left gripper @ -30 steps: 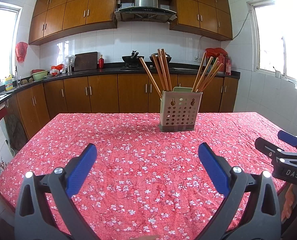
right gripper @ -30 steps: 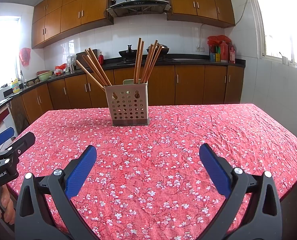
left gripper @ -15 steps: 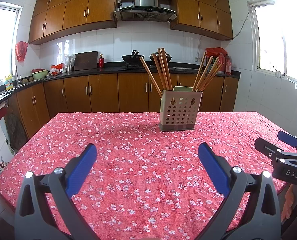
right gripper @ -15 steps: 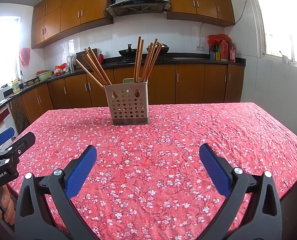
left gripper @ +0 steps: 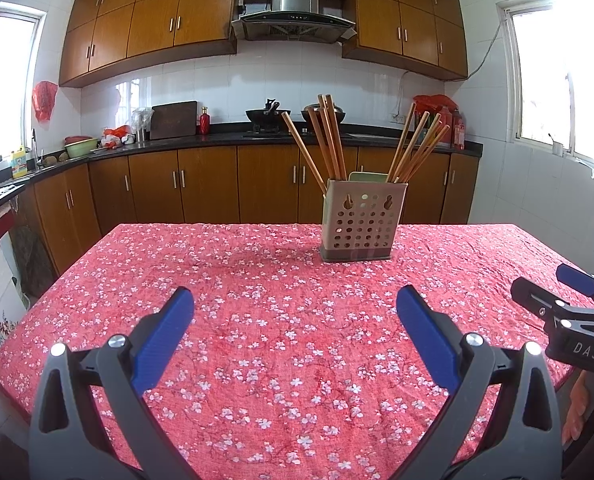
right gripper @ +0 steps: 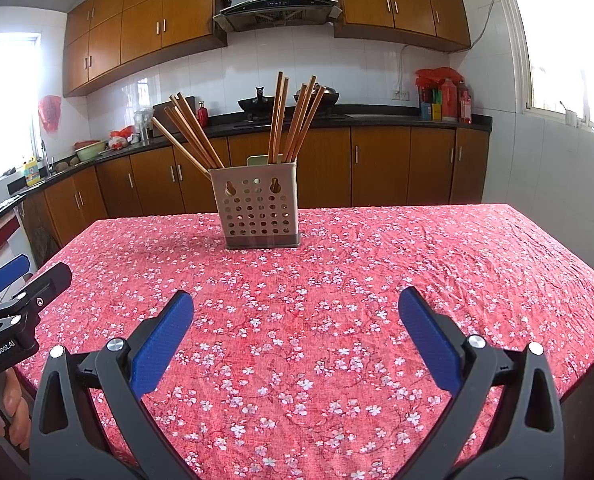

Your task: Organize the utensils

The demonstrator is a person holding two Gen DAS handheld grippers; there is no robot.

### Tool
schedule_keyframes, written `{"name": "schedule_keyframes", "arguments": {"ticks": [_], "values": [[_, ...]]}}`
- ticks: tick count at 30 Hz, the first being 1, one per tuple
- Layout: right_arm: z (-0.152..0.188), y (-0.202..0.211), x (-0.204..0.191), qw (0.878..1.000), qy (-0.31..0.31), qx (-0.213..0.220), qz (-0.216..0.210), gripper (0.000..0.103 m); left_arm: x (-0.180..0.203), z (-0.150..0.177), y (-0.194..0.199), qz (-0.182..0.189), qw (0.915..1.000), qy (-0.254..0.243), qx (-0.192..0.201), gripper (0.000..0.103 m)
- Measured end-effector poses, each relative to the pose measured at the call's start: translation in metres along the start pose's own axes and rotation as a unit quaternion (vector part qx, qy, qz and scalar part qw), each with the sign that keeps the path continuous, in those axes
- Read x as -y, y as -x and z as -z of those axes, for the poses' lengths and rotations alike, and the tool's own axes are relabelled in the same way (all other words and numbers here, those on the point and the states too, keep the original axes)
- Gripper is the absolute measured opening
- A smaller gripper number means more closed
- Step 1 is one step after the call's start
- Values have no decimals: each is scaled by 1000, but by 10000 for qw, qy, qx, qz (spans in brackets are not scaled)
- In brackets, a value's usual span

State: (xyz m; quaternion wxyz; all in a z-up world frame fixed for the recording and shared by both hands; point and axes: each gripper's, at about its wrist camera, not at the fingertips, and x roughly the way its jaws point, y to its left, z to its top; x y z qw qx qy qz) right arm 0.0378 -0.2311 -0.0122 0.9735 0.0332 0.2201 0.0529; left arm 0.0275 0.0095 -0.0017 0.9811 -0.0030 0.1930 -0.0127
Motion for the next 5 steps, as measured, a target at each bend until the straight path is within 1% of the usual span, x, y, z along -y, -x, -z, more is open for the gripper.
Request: {"name": "schedule_keyframes", "arguments": {"ticks": [5], "values": [[0,0,1,10000,2,-1,-1,101,2,0,0,-2,10000,18,-22,99]]}}
